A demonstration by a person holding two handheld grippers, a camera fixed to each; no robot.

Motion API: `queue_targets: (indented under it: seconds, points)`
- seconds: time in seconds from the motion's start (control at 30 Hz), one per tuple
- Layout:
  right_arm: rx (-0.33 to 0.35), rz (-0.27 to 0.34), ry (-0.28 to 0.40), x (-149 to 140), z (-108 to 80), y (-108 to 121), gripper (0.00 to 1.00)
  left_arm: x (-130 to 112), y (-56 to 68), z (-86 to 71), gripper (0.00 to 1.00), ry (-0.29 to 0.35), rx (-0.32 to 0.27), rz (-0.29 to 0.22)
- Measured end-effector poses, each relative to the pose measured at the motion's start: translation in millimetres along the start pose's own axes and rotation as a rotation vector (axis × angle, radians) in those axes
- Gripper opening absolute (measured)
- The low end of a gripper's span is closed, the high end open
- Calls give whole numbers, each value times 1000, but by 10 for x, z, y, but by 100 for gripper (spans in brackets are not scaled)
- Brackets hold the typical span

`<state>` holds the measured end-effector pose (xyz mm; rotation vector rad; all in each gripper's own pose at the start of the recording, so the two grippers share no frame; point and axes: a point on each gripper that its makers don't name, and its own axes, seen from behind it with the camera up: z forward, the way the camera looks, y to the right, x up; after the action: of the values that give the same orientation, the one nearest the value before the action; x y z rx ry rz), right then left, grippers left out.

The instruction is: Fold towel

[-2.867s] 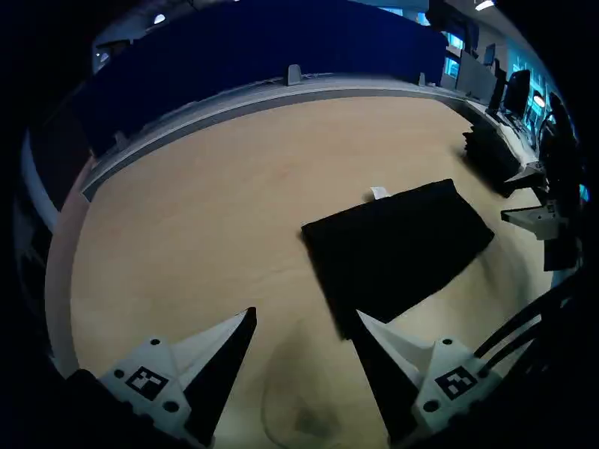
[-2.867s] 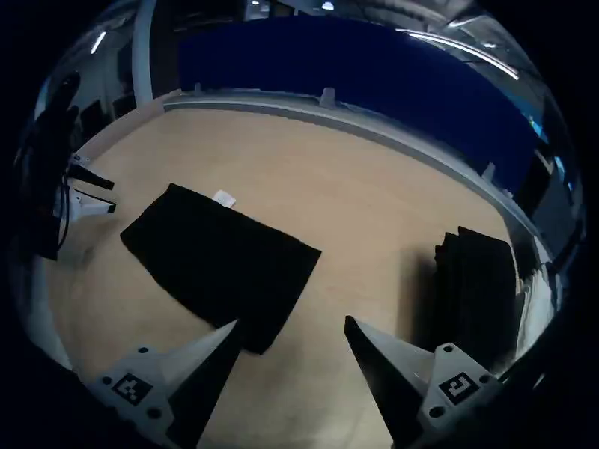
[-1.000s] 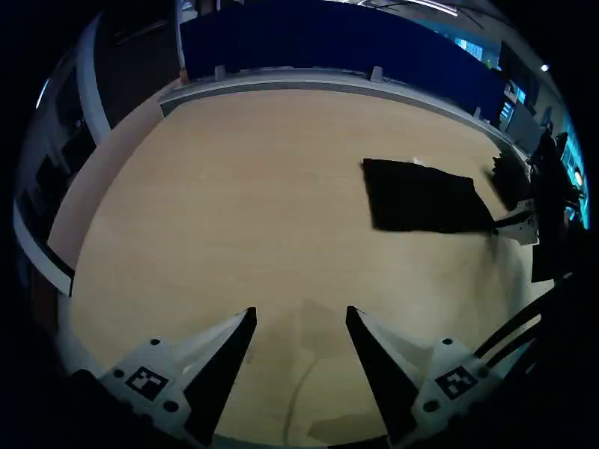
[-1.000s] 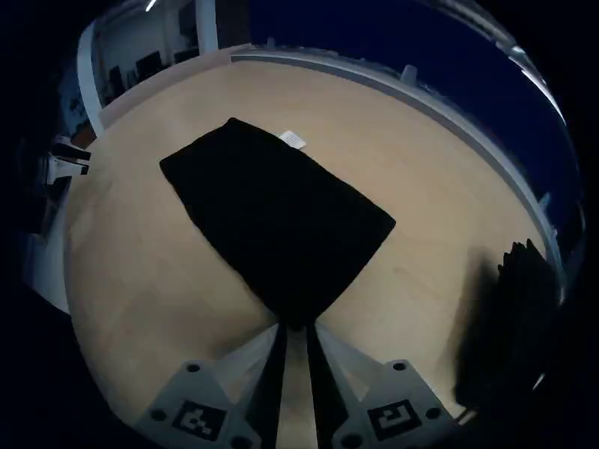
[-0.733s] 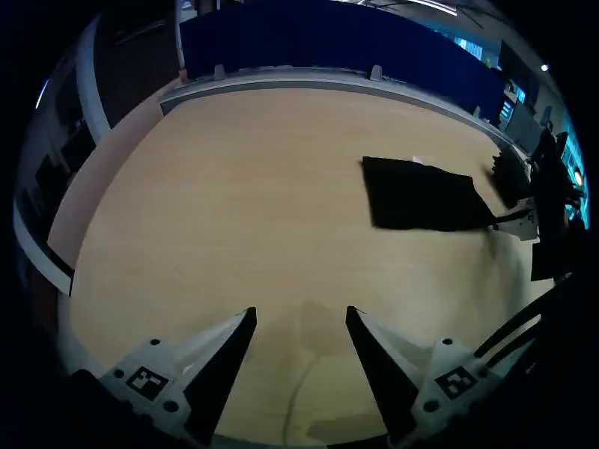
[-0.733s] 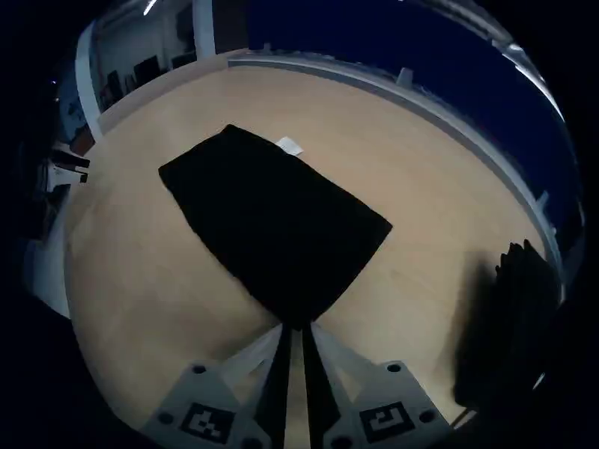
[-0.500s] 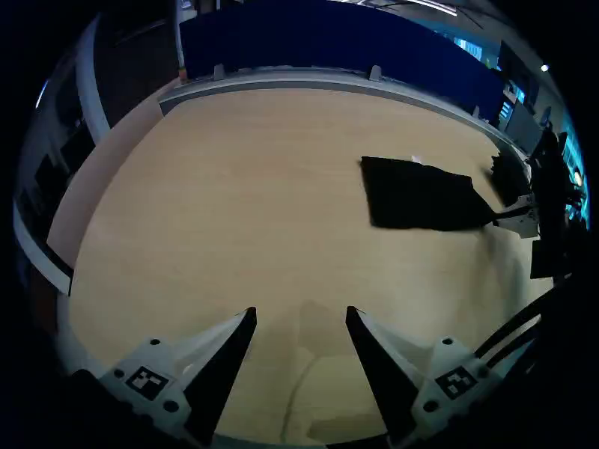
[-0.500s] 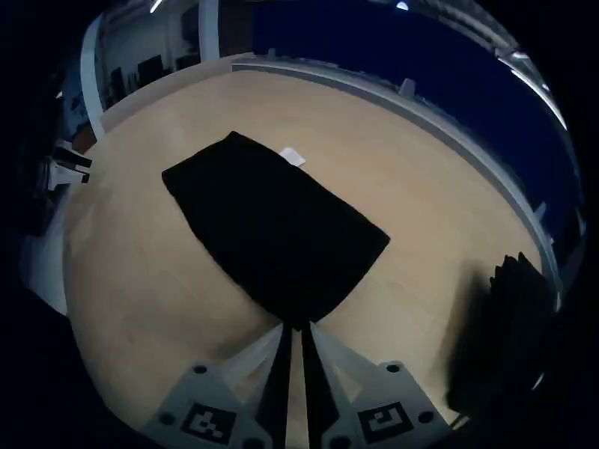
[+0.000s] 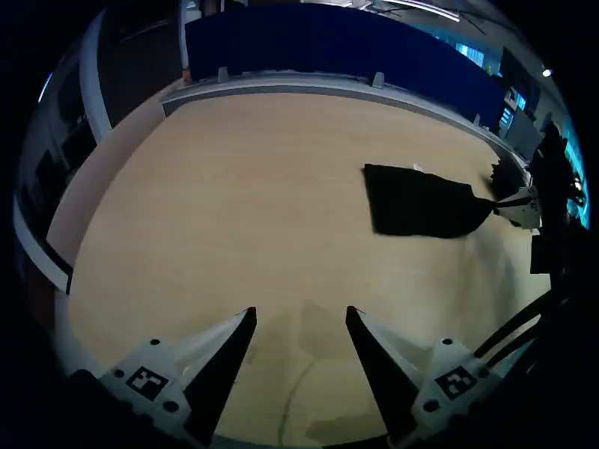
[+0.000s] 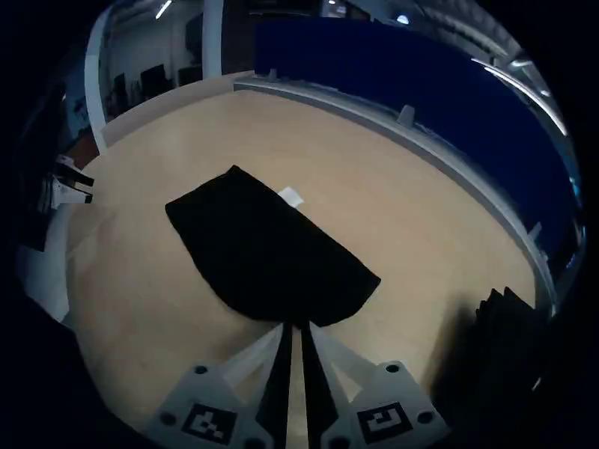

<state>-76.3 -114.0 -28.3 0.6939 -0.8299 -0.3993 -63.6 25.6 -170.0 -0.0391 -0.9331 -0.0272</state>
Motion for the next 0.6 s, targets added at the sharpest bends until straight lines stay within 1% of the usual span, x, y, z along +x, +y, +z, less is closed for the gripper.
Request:
queue_targets:
  seconds: [0.17, 0.4, 0.5, 0.6]
  points:
    - [-3, -7, -4, -1, 8, -6, 8, 16, -22, -8, 88, 2, -1, -2]
    - [-10, -10, 4, 39, -12, 7, 7, 31, -12, -11, 88, 4, -6, 4]
    - [-13, -20, 21, 148, -28, 11, 7, 33, -14, -19, 88, 6, -7, 2]
    - [-7, -37, 44, 321, -35, -16, 7, 34, -13, -35, 88, 9, -9, -4]
